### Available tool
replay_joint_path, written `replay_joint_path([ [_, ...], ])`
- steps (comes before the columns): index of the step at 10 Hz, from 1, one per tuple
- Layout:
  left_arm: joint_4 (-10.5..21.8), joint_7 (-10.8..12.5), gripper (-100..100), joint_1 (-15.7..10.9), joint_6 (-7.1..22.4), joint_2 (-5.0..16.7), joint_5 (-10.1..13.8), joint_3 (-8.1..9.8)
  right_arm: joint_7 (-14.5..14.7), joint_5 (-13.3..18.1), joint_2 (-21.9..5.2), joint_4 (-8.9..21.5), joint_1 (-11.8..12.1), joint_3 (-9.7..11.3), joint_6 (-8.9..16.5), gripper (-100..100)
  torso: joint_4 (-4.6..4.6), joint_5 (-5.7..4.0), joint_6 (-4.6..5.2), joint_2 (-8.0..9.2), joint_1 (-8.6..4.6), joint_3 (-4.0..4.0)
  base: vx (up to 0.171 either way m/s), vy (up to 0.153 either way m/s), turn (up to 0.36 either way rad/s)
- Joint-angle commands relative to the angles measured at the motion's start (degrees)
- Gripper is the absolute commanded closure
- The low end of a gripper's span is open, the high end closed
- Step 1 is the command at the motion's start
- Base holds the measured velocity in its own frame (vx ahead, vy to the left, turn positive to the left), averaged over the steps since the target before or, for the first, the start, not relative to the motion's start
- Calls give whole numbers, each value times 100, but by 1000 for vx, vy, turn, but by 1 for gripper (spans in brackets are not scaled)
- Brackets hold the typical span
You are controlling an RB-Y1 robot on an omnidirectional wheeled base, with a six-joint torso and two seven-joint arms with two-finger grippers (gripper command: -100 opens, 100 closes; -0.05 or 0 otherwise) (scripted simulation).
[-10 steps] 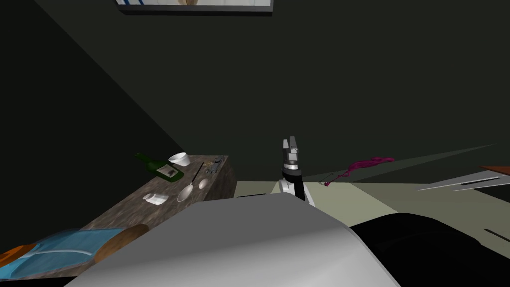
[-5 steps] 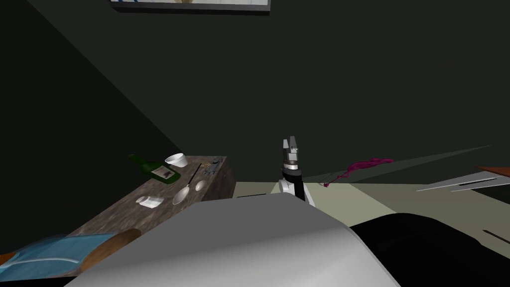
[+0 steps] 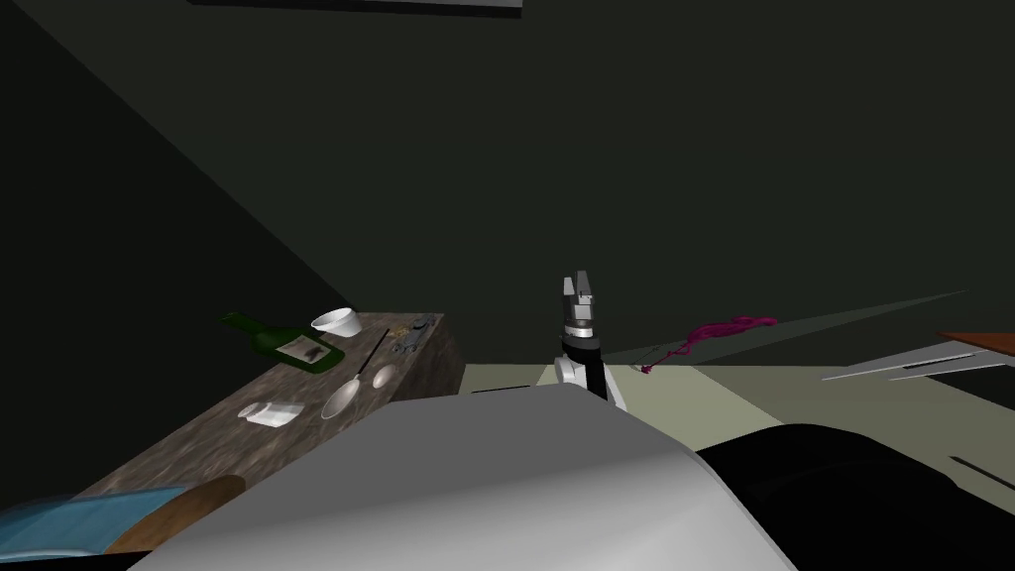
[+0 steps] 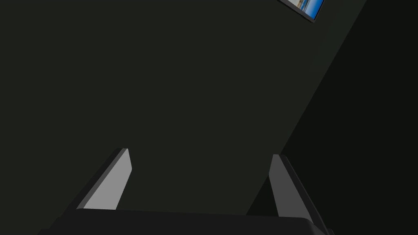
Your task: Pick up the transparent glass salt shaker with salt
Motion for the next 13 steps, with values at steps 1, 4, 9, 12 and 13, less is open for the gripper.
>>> replay_joint_path([
  [1, 260, -6, -100, 17, -149, 120, 286, -259, 0, 0, 0, 0, 0, 0, 0, 0, 0, 0, 0, 0, 0, 0, 32, -62, 7],
  [4, 405, 48, -100, -99, -114, -232, 310, -284, 0, 0, -1, 0, 0, -1, 0, 0, 2, 5, 0, 8, 23, 4, 36, -58, -21],
  [9, 576, 98, -100, -274, -71, -676, 341, -347, 0, 0, -1, 0, 0, 0, 0, 0, -3, 6, 1, -9, 22, -6, 68, -69, -19],
  [12, 666, 121, -100, -380, -48, -916, 363, -388, 0, 0, -1, 0, 0, -1, 0, 0, 2, 6, 1, 10, 36, 5, 26, -11, -9],
  [13, 666, 121, -100, -380, -48, -916, 363, -388, 0, 0, -1, 0, 0, -1, 0, 0, 1, 9, 0, 3, 33, 2, 59, -30, -8],
])
